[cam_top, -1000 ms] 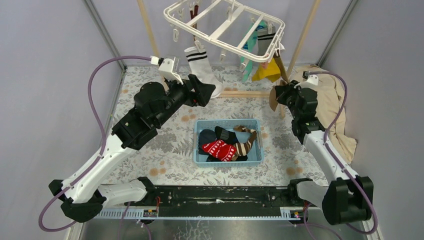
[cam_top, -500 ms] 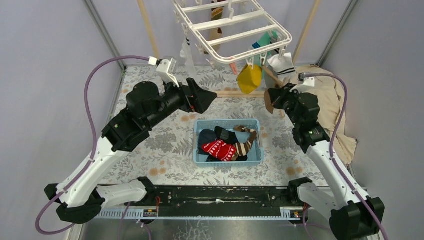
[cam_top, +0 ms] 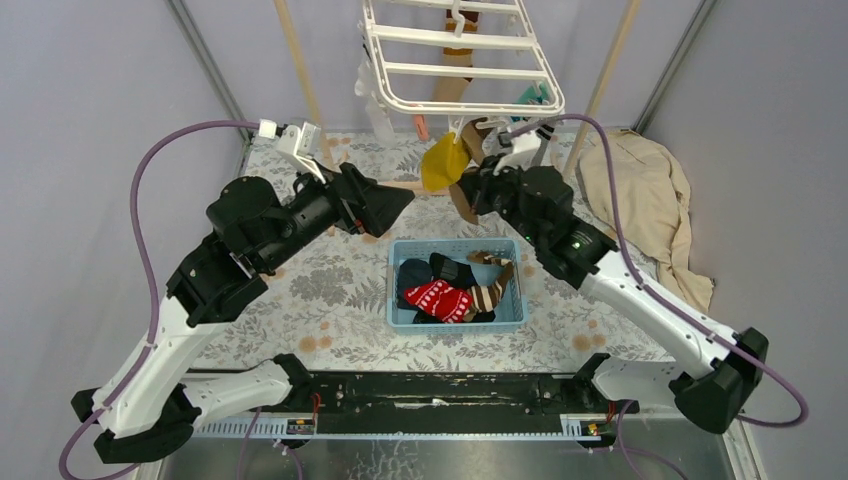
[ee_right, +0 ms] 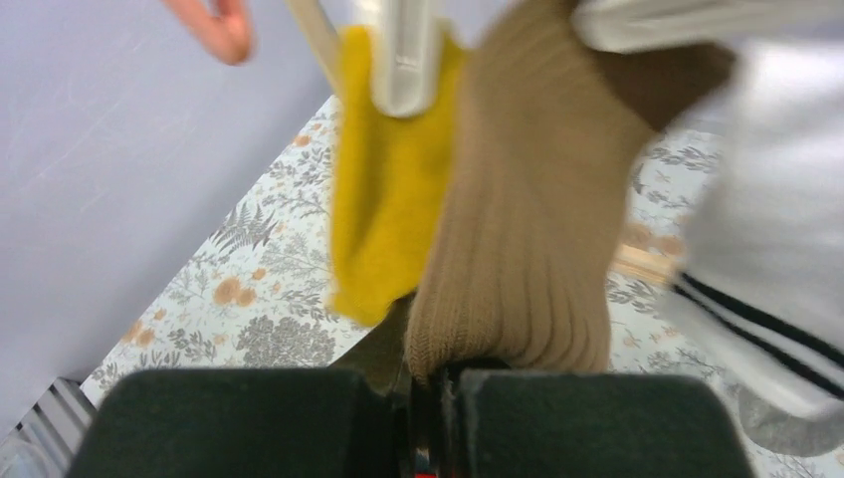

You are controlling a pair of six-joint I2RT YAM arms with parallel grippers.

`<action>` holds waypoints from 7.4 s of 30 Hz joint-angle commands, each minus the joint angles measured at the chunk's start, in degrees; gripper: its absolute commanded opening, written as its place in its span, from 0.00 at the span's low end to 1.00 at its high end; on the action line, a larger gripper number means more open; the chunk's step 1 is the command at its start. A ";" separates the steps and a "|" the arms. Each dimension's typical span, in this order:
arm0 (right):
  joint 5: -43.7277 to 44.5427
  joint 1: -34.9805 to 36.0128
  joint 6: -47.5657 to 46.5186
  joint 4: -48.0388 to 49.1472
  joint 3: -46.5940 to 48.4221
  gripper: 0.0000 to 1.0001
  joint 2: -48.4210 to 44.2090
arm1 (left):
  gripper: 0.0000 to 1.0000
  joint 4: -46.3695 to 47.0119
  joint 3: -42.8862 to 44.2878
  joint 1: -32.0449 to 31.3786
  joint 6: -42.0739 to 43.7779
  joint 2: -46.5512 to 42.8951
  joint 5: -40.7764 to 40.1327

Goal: Remove the socks clipped to the hanger
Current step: Remove the sock from the hanger, then place the sock in the bin.

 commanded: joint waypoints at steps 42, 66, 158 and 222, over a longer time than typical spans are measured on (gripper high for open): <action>24.29 13.83 0.61 -13.63 -9.94 0.00 -22.41 | 0.99 9.91 22.99 -19.29 1.90 30.76 -14.43; 21.51 13.77 0.16 -13.62 -13.11 0.00 -25.61 | 0.90 14.78 21.11 -11.94 -3.36 34.88 -24.56; 17.91 13.76 0.11 -13.35 -14.23 0.00 -24.58 | 0.51 36.34 16.56 -8.25 -8.73 42.77 -28.75; -1.54 13.74 5.81 3.89 -19.75 0.00 18.13 | 0.73 28.79 -9.55 8.91 -6.69 16.13 -13.24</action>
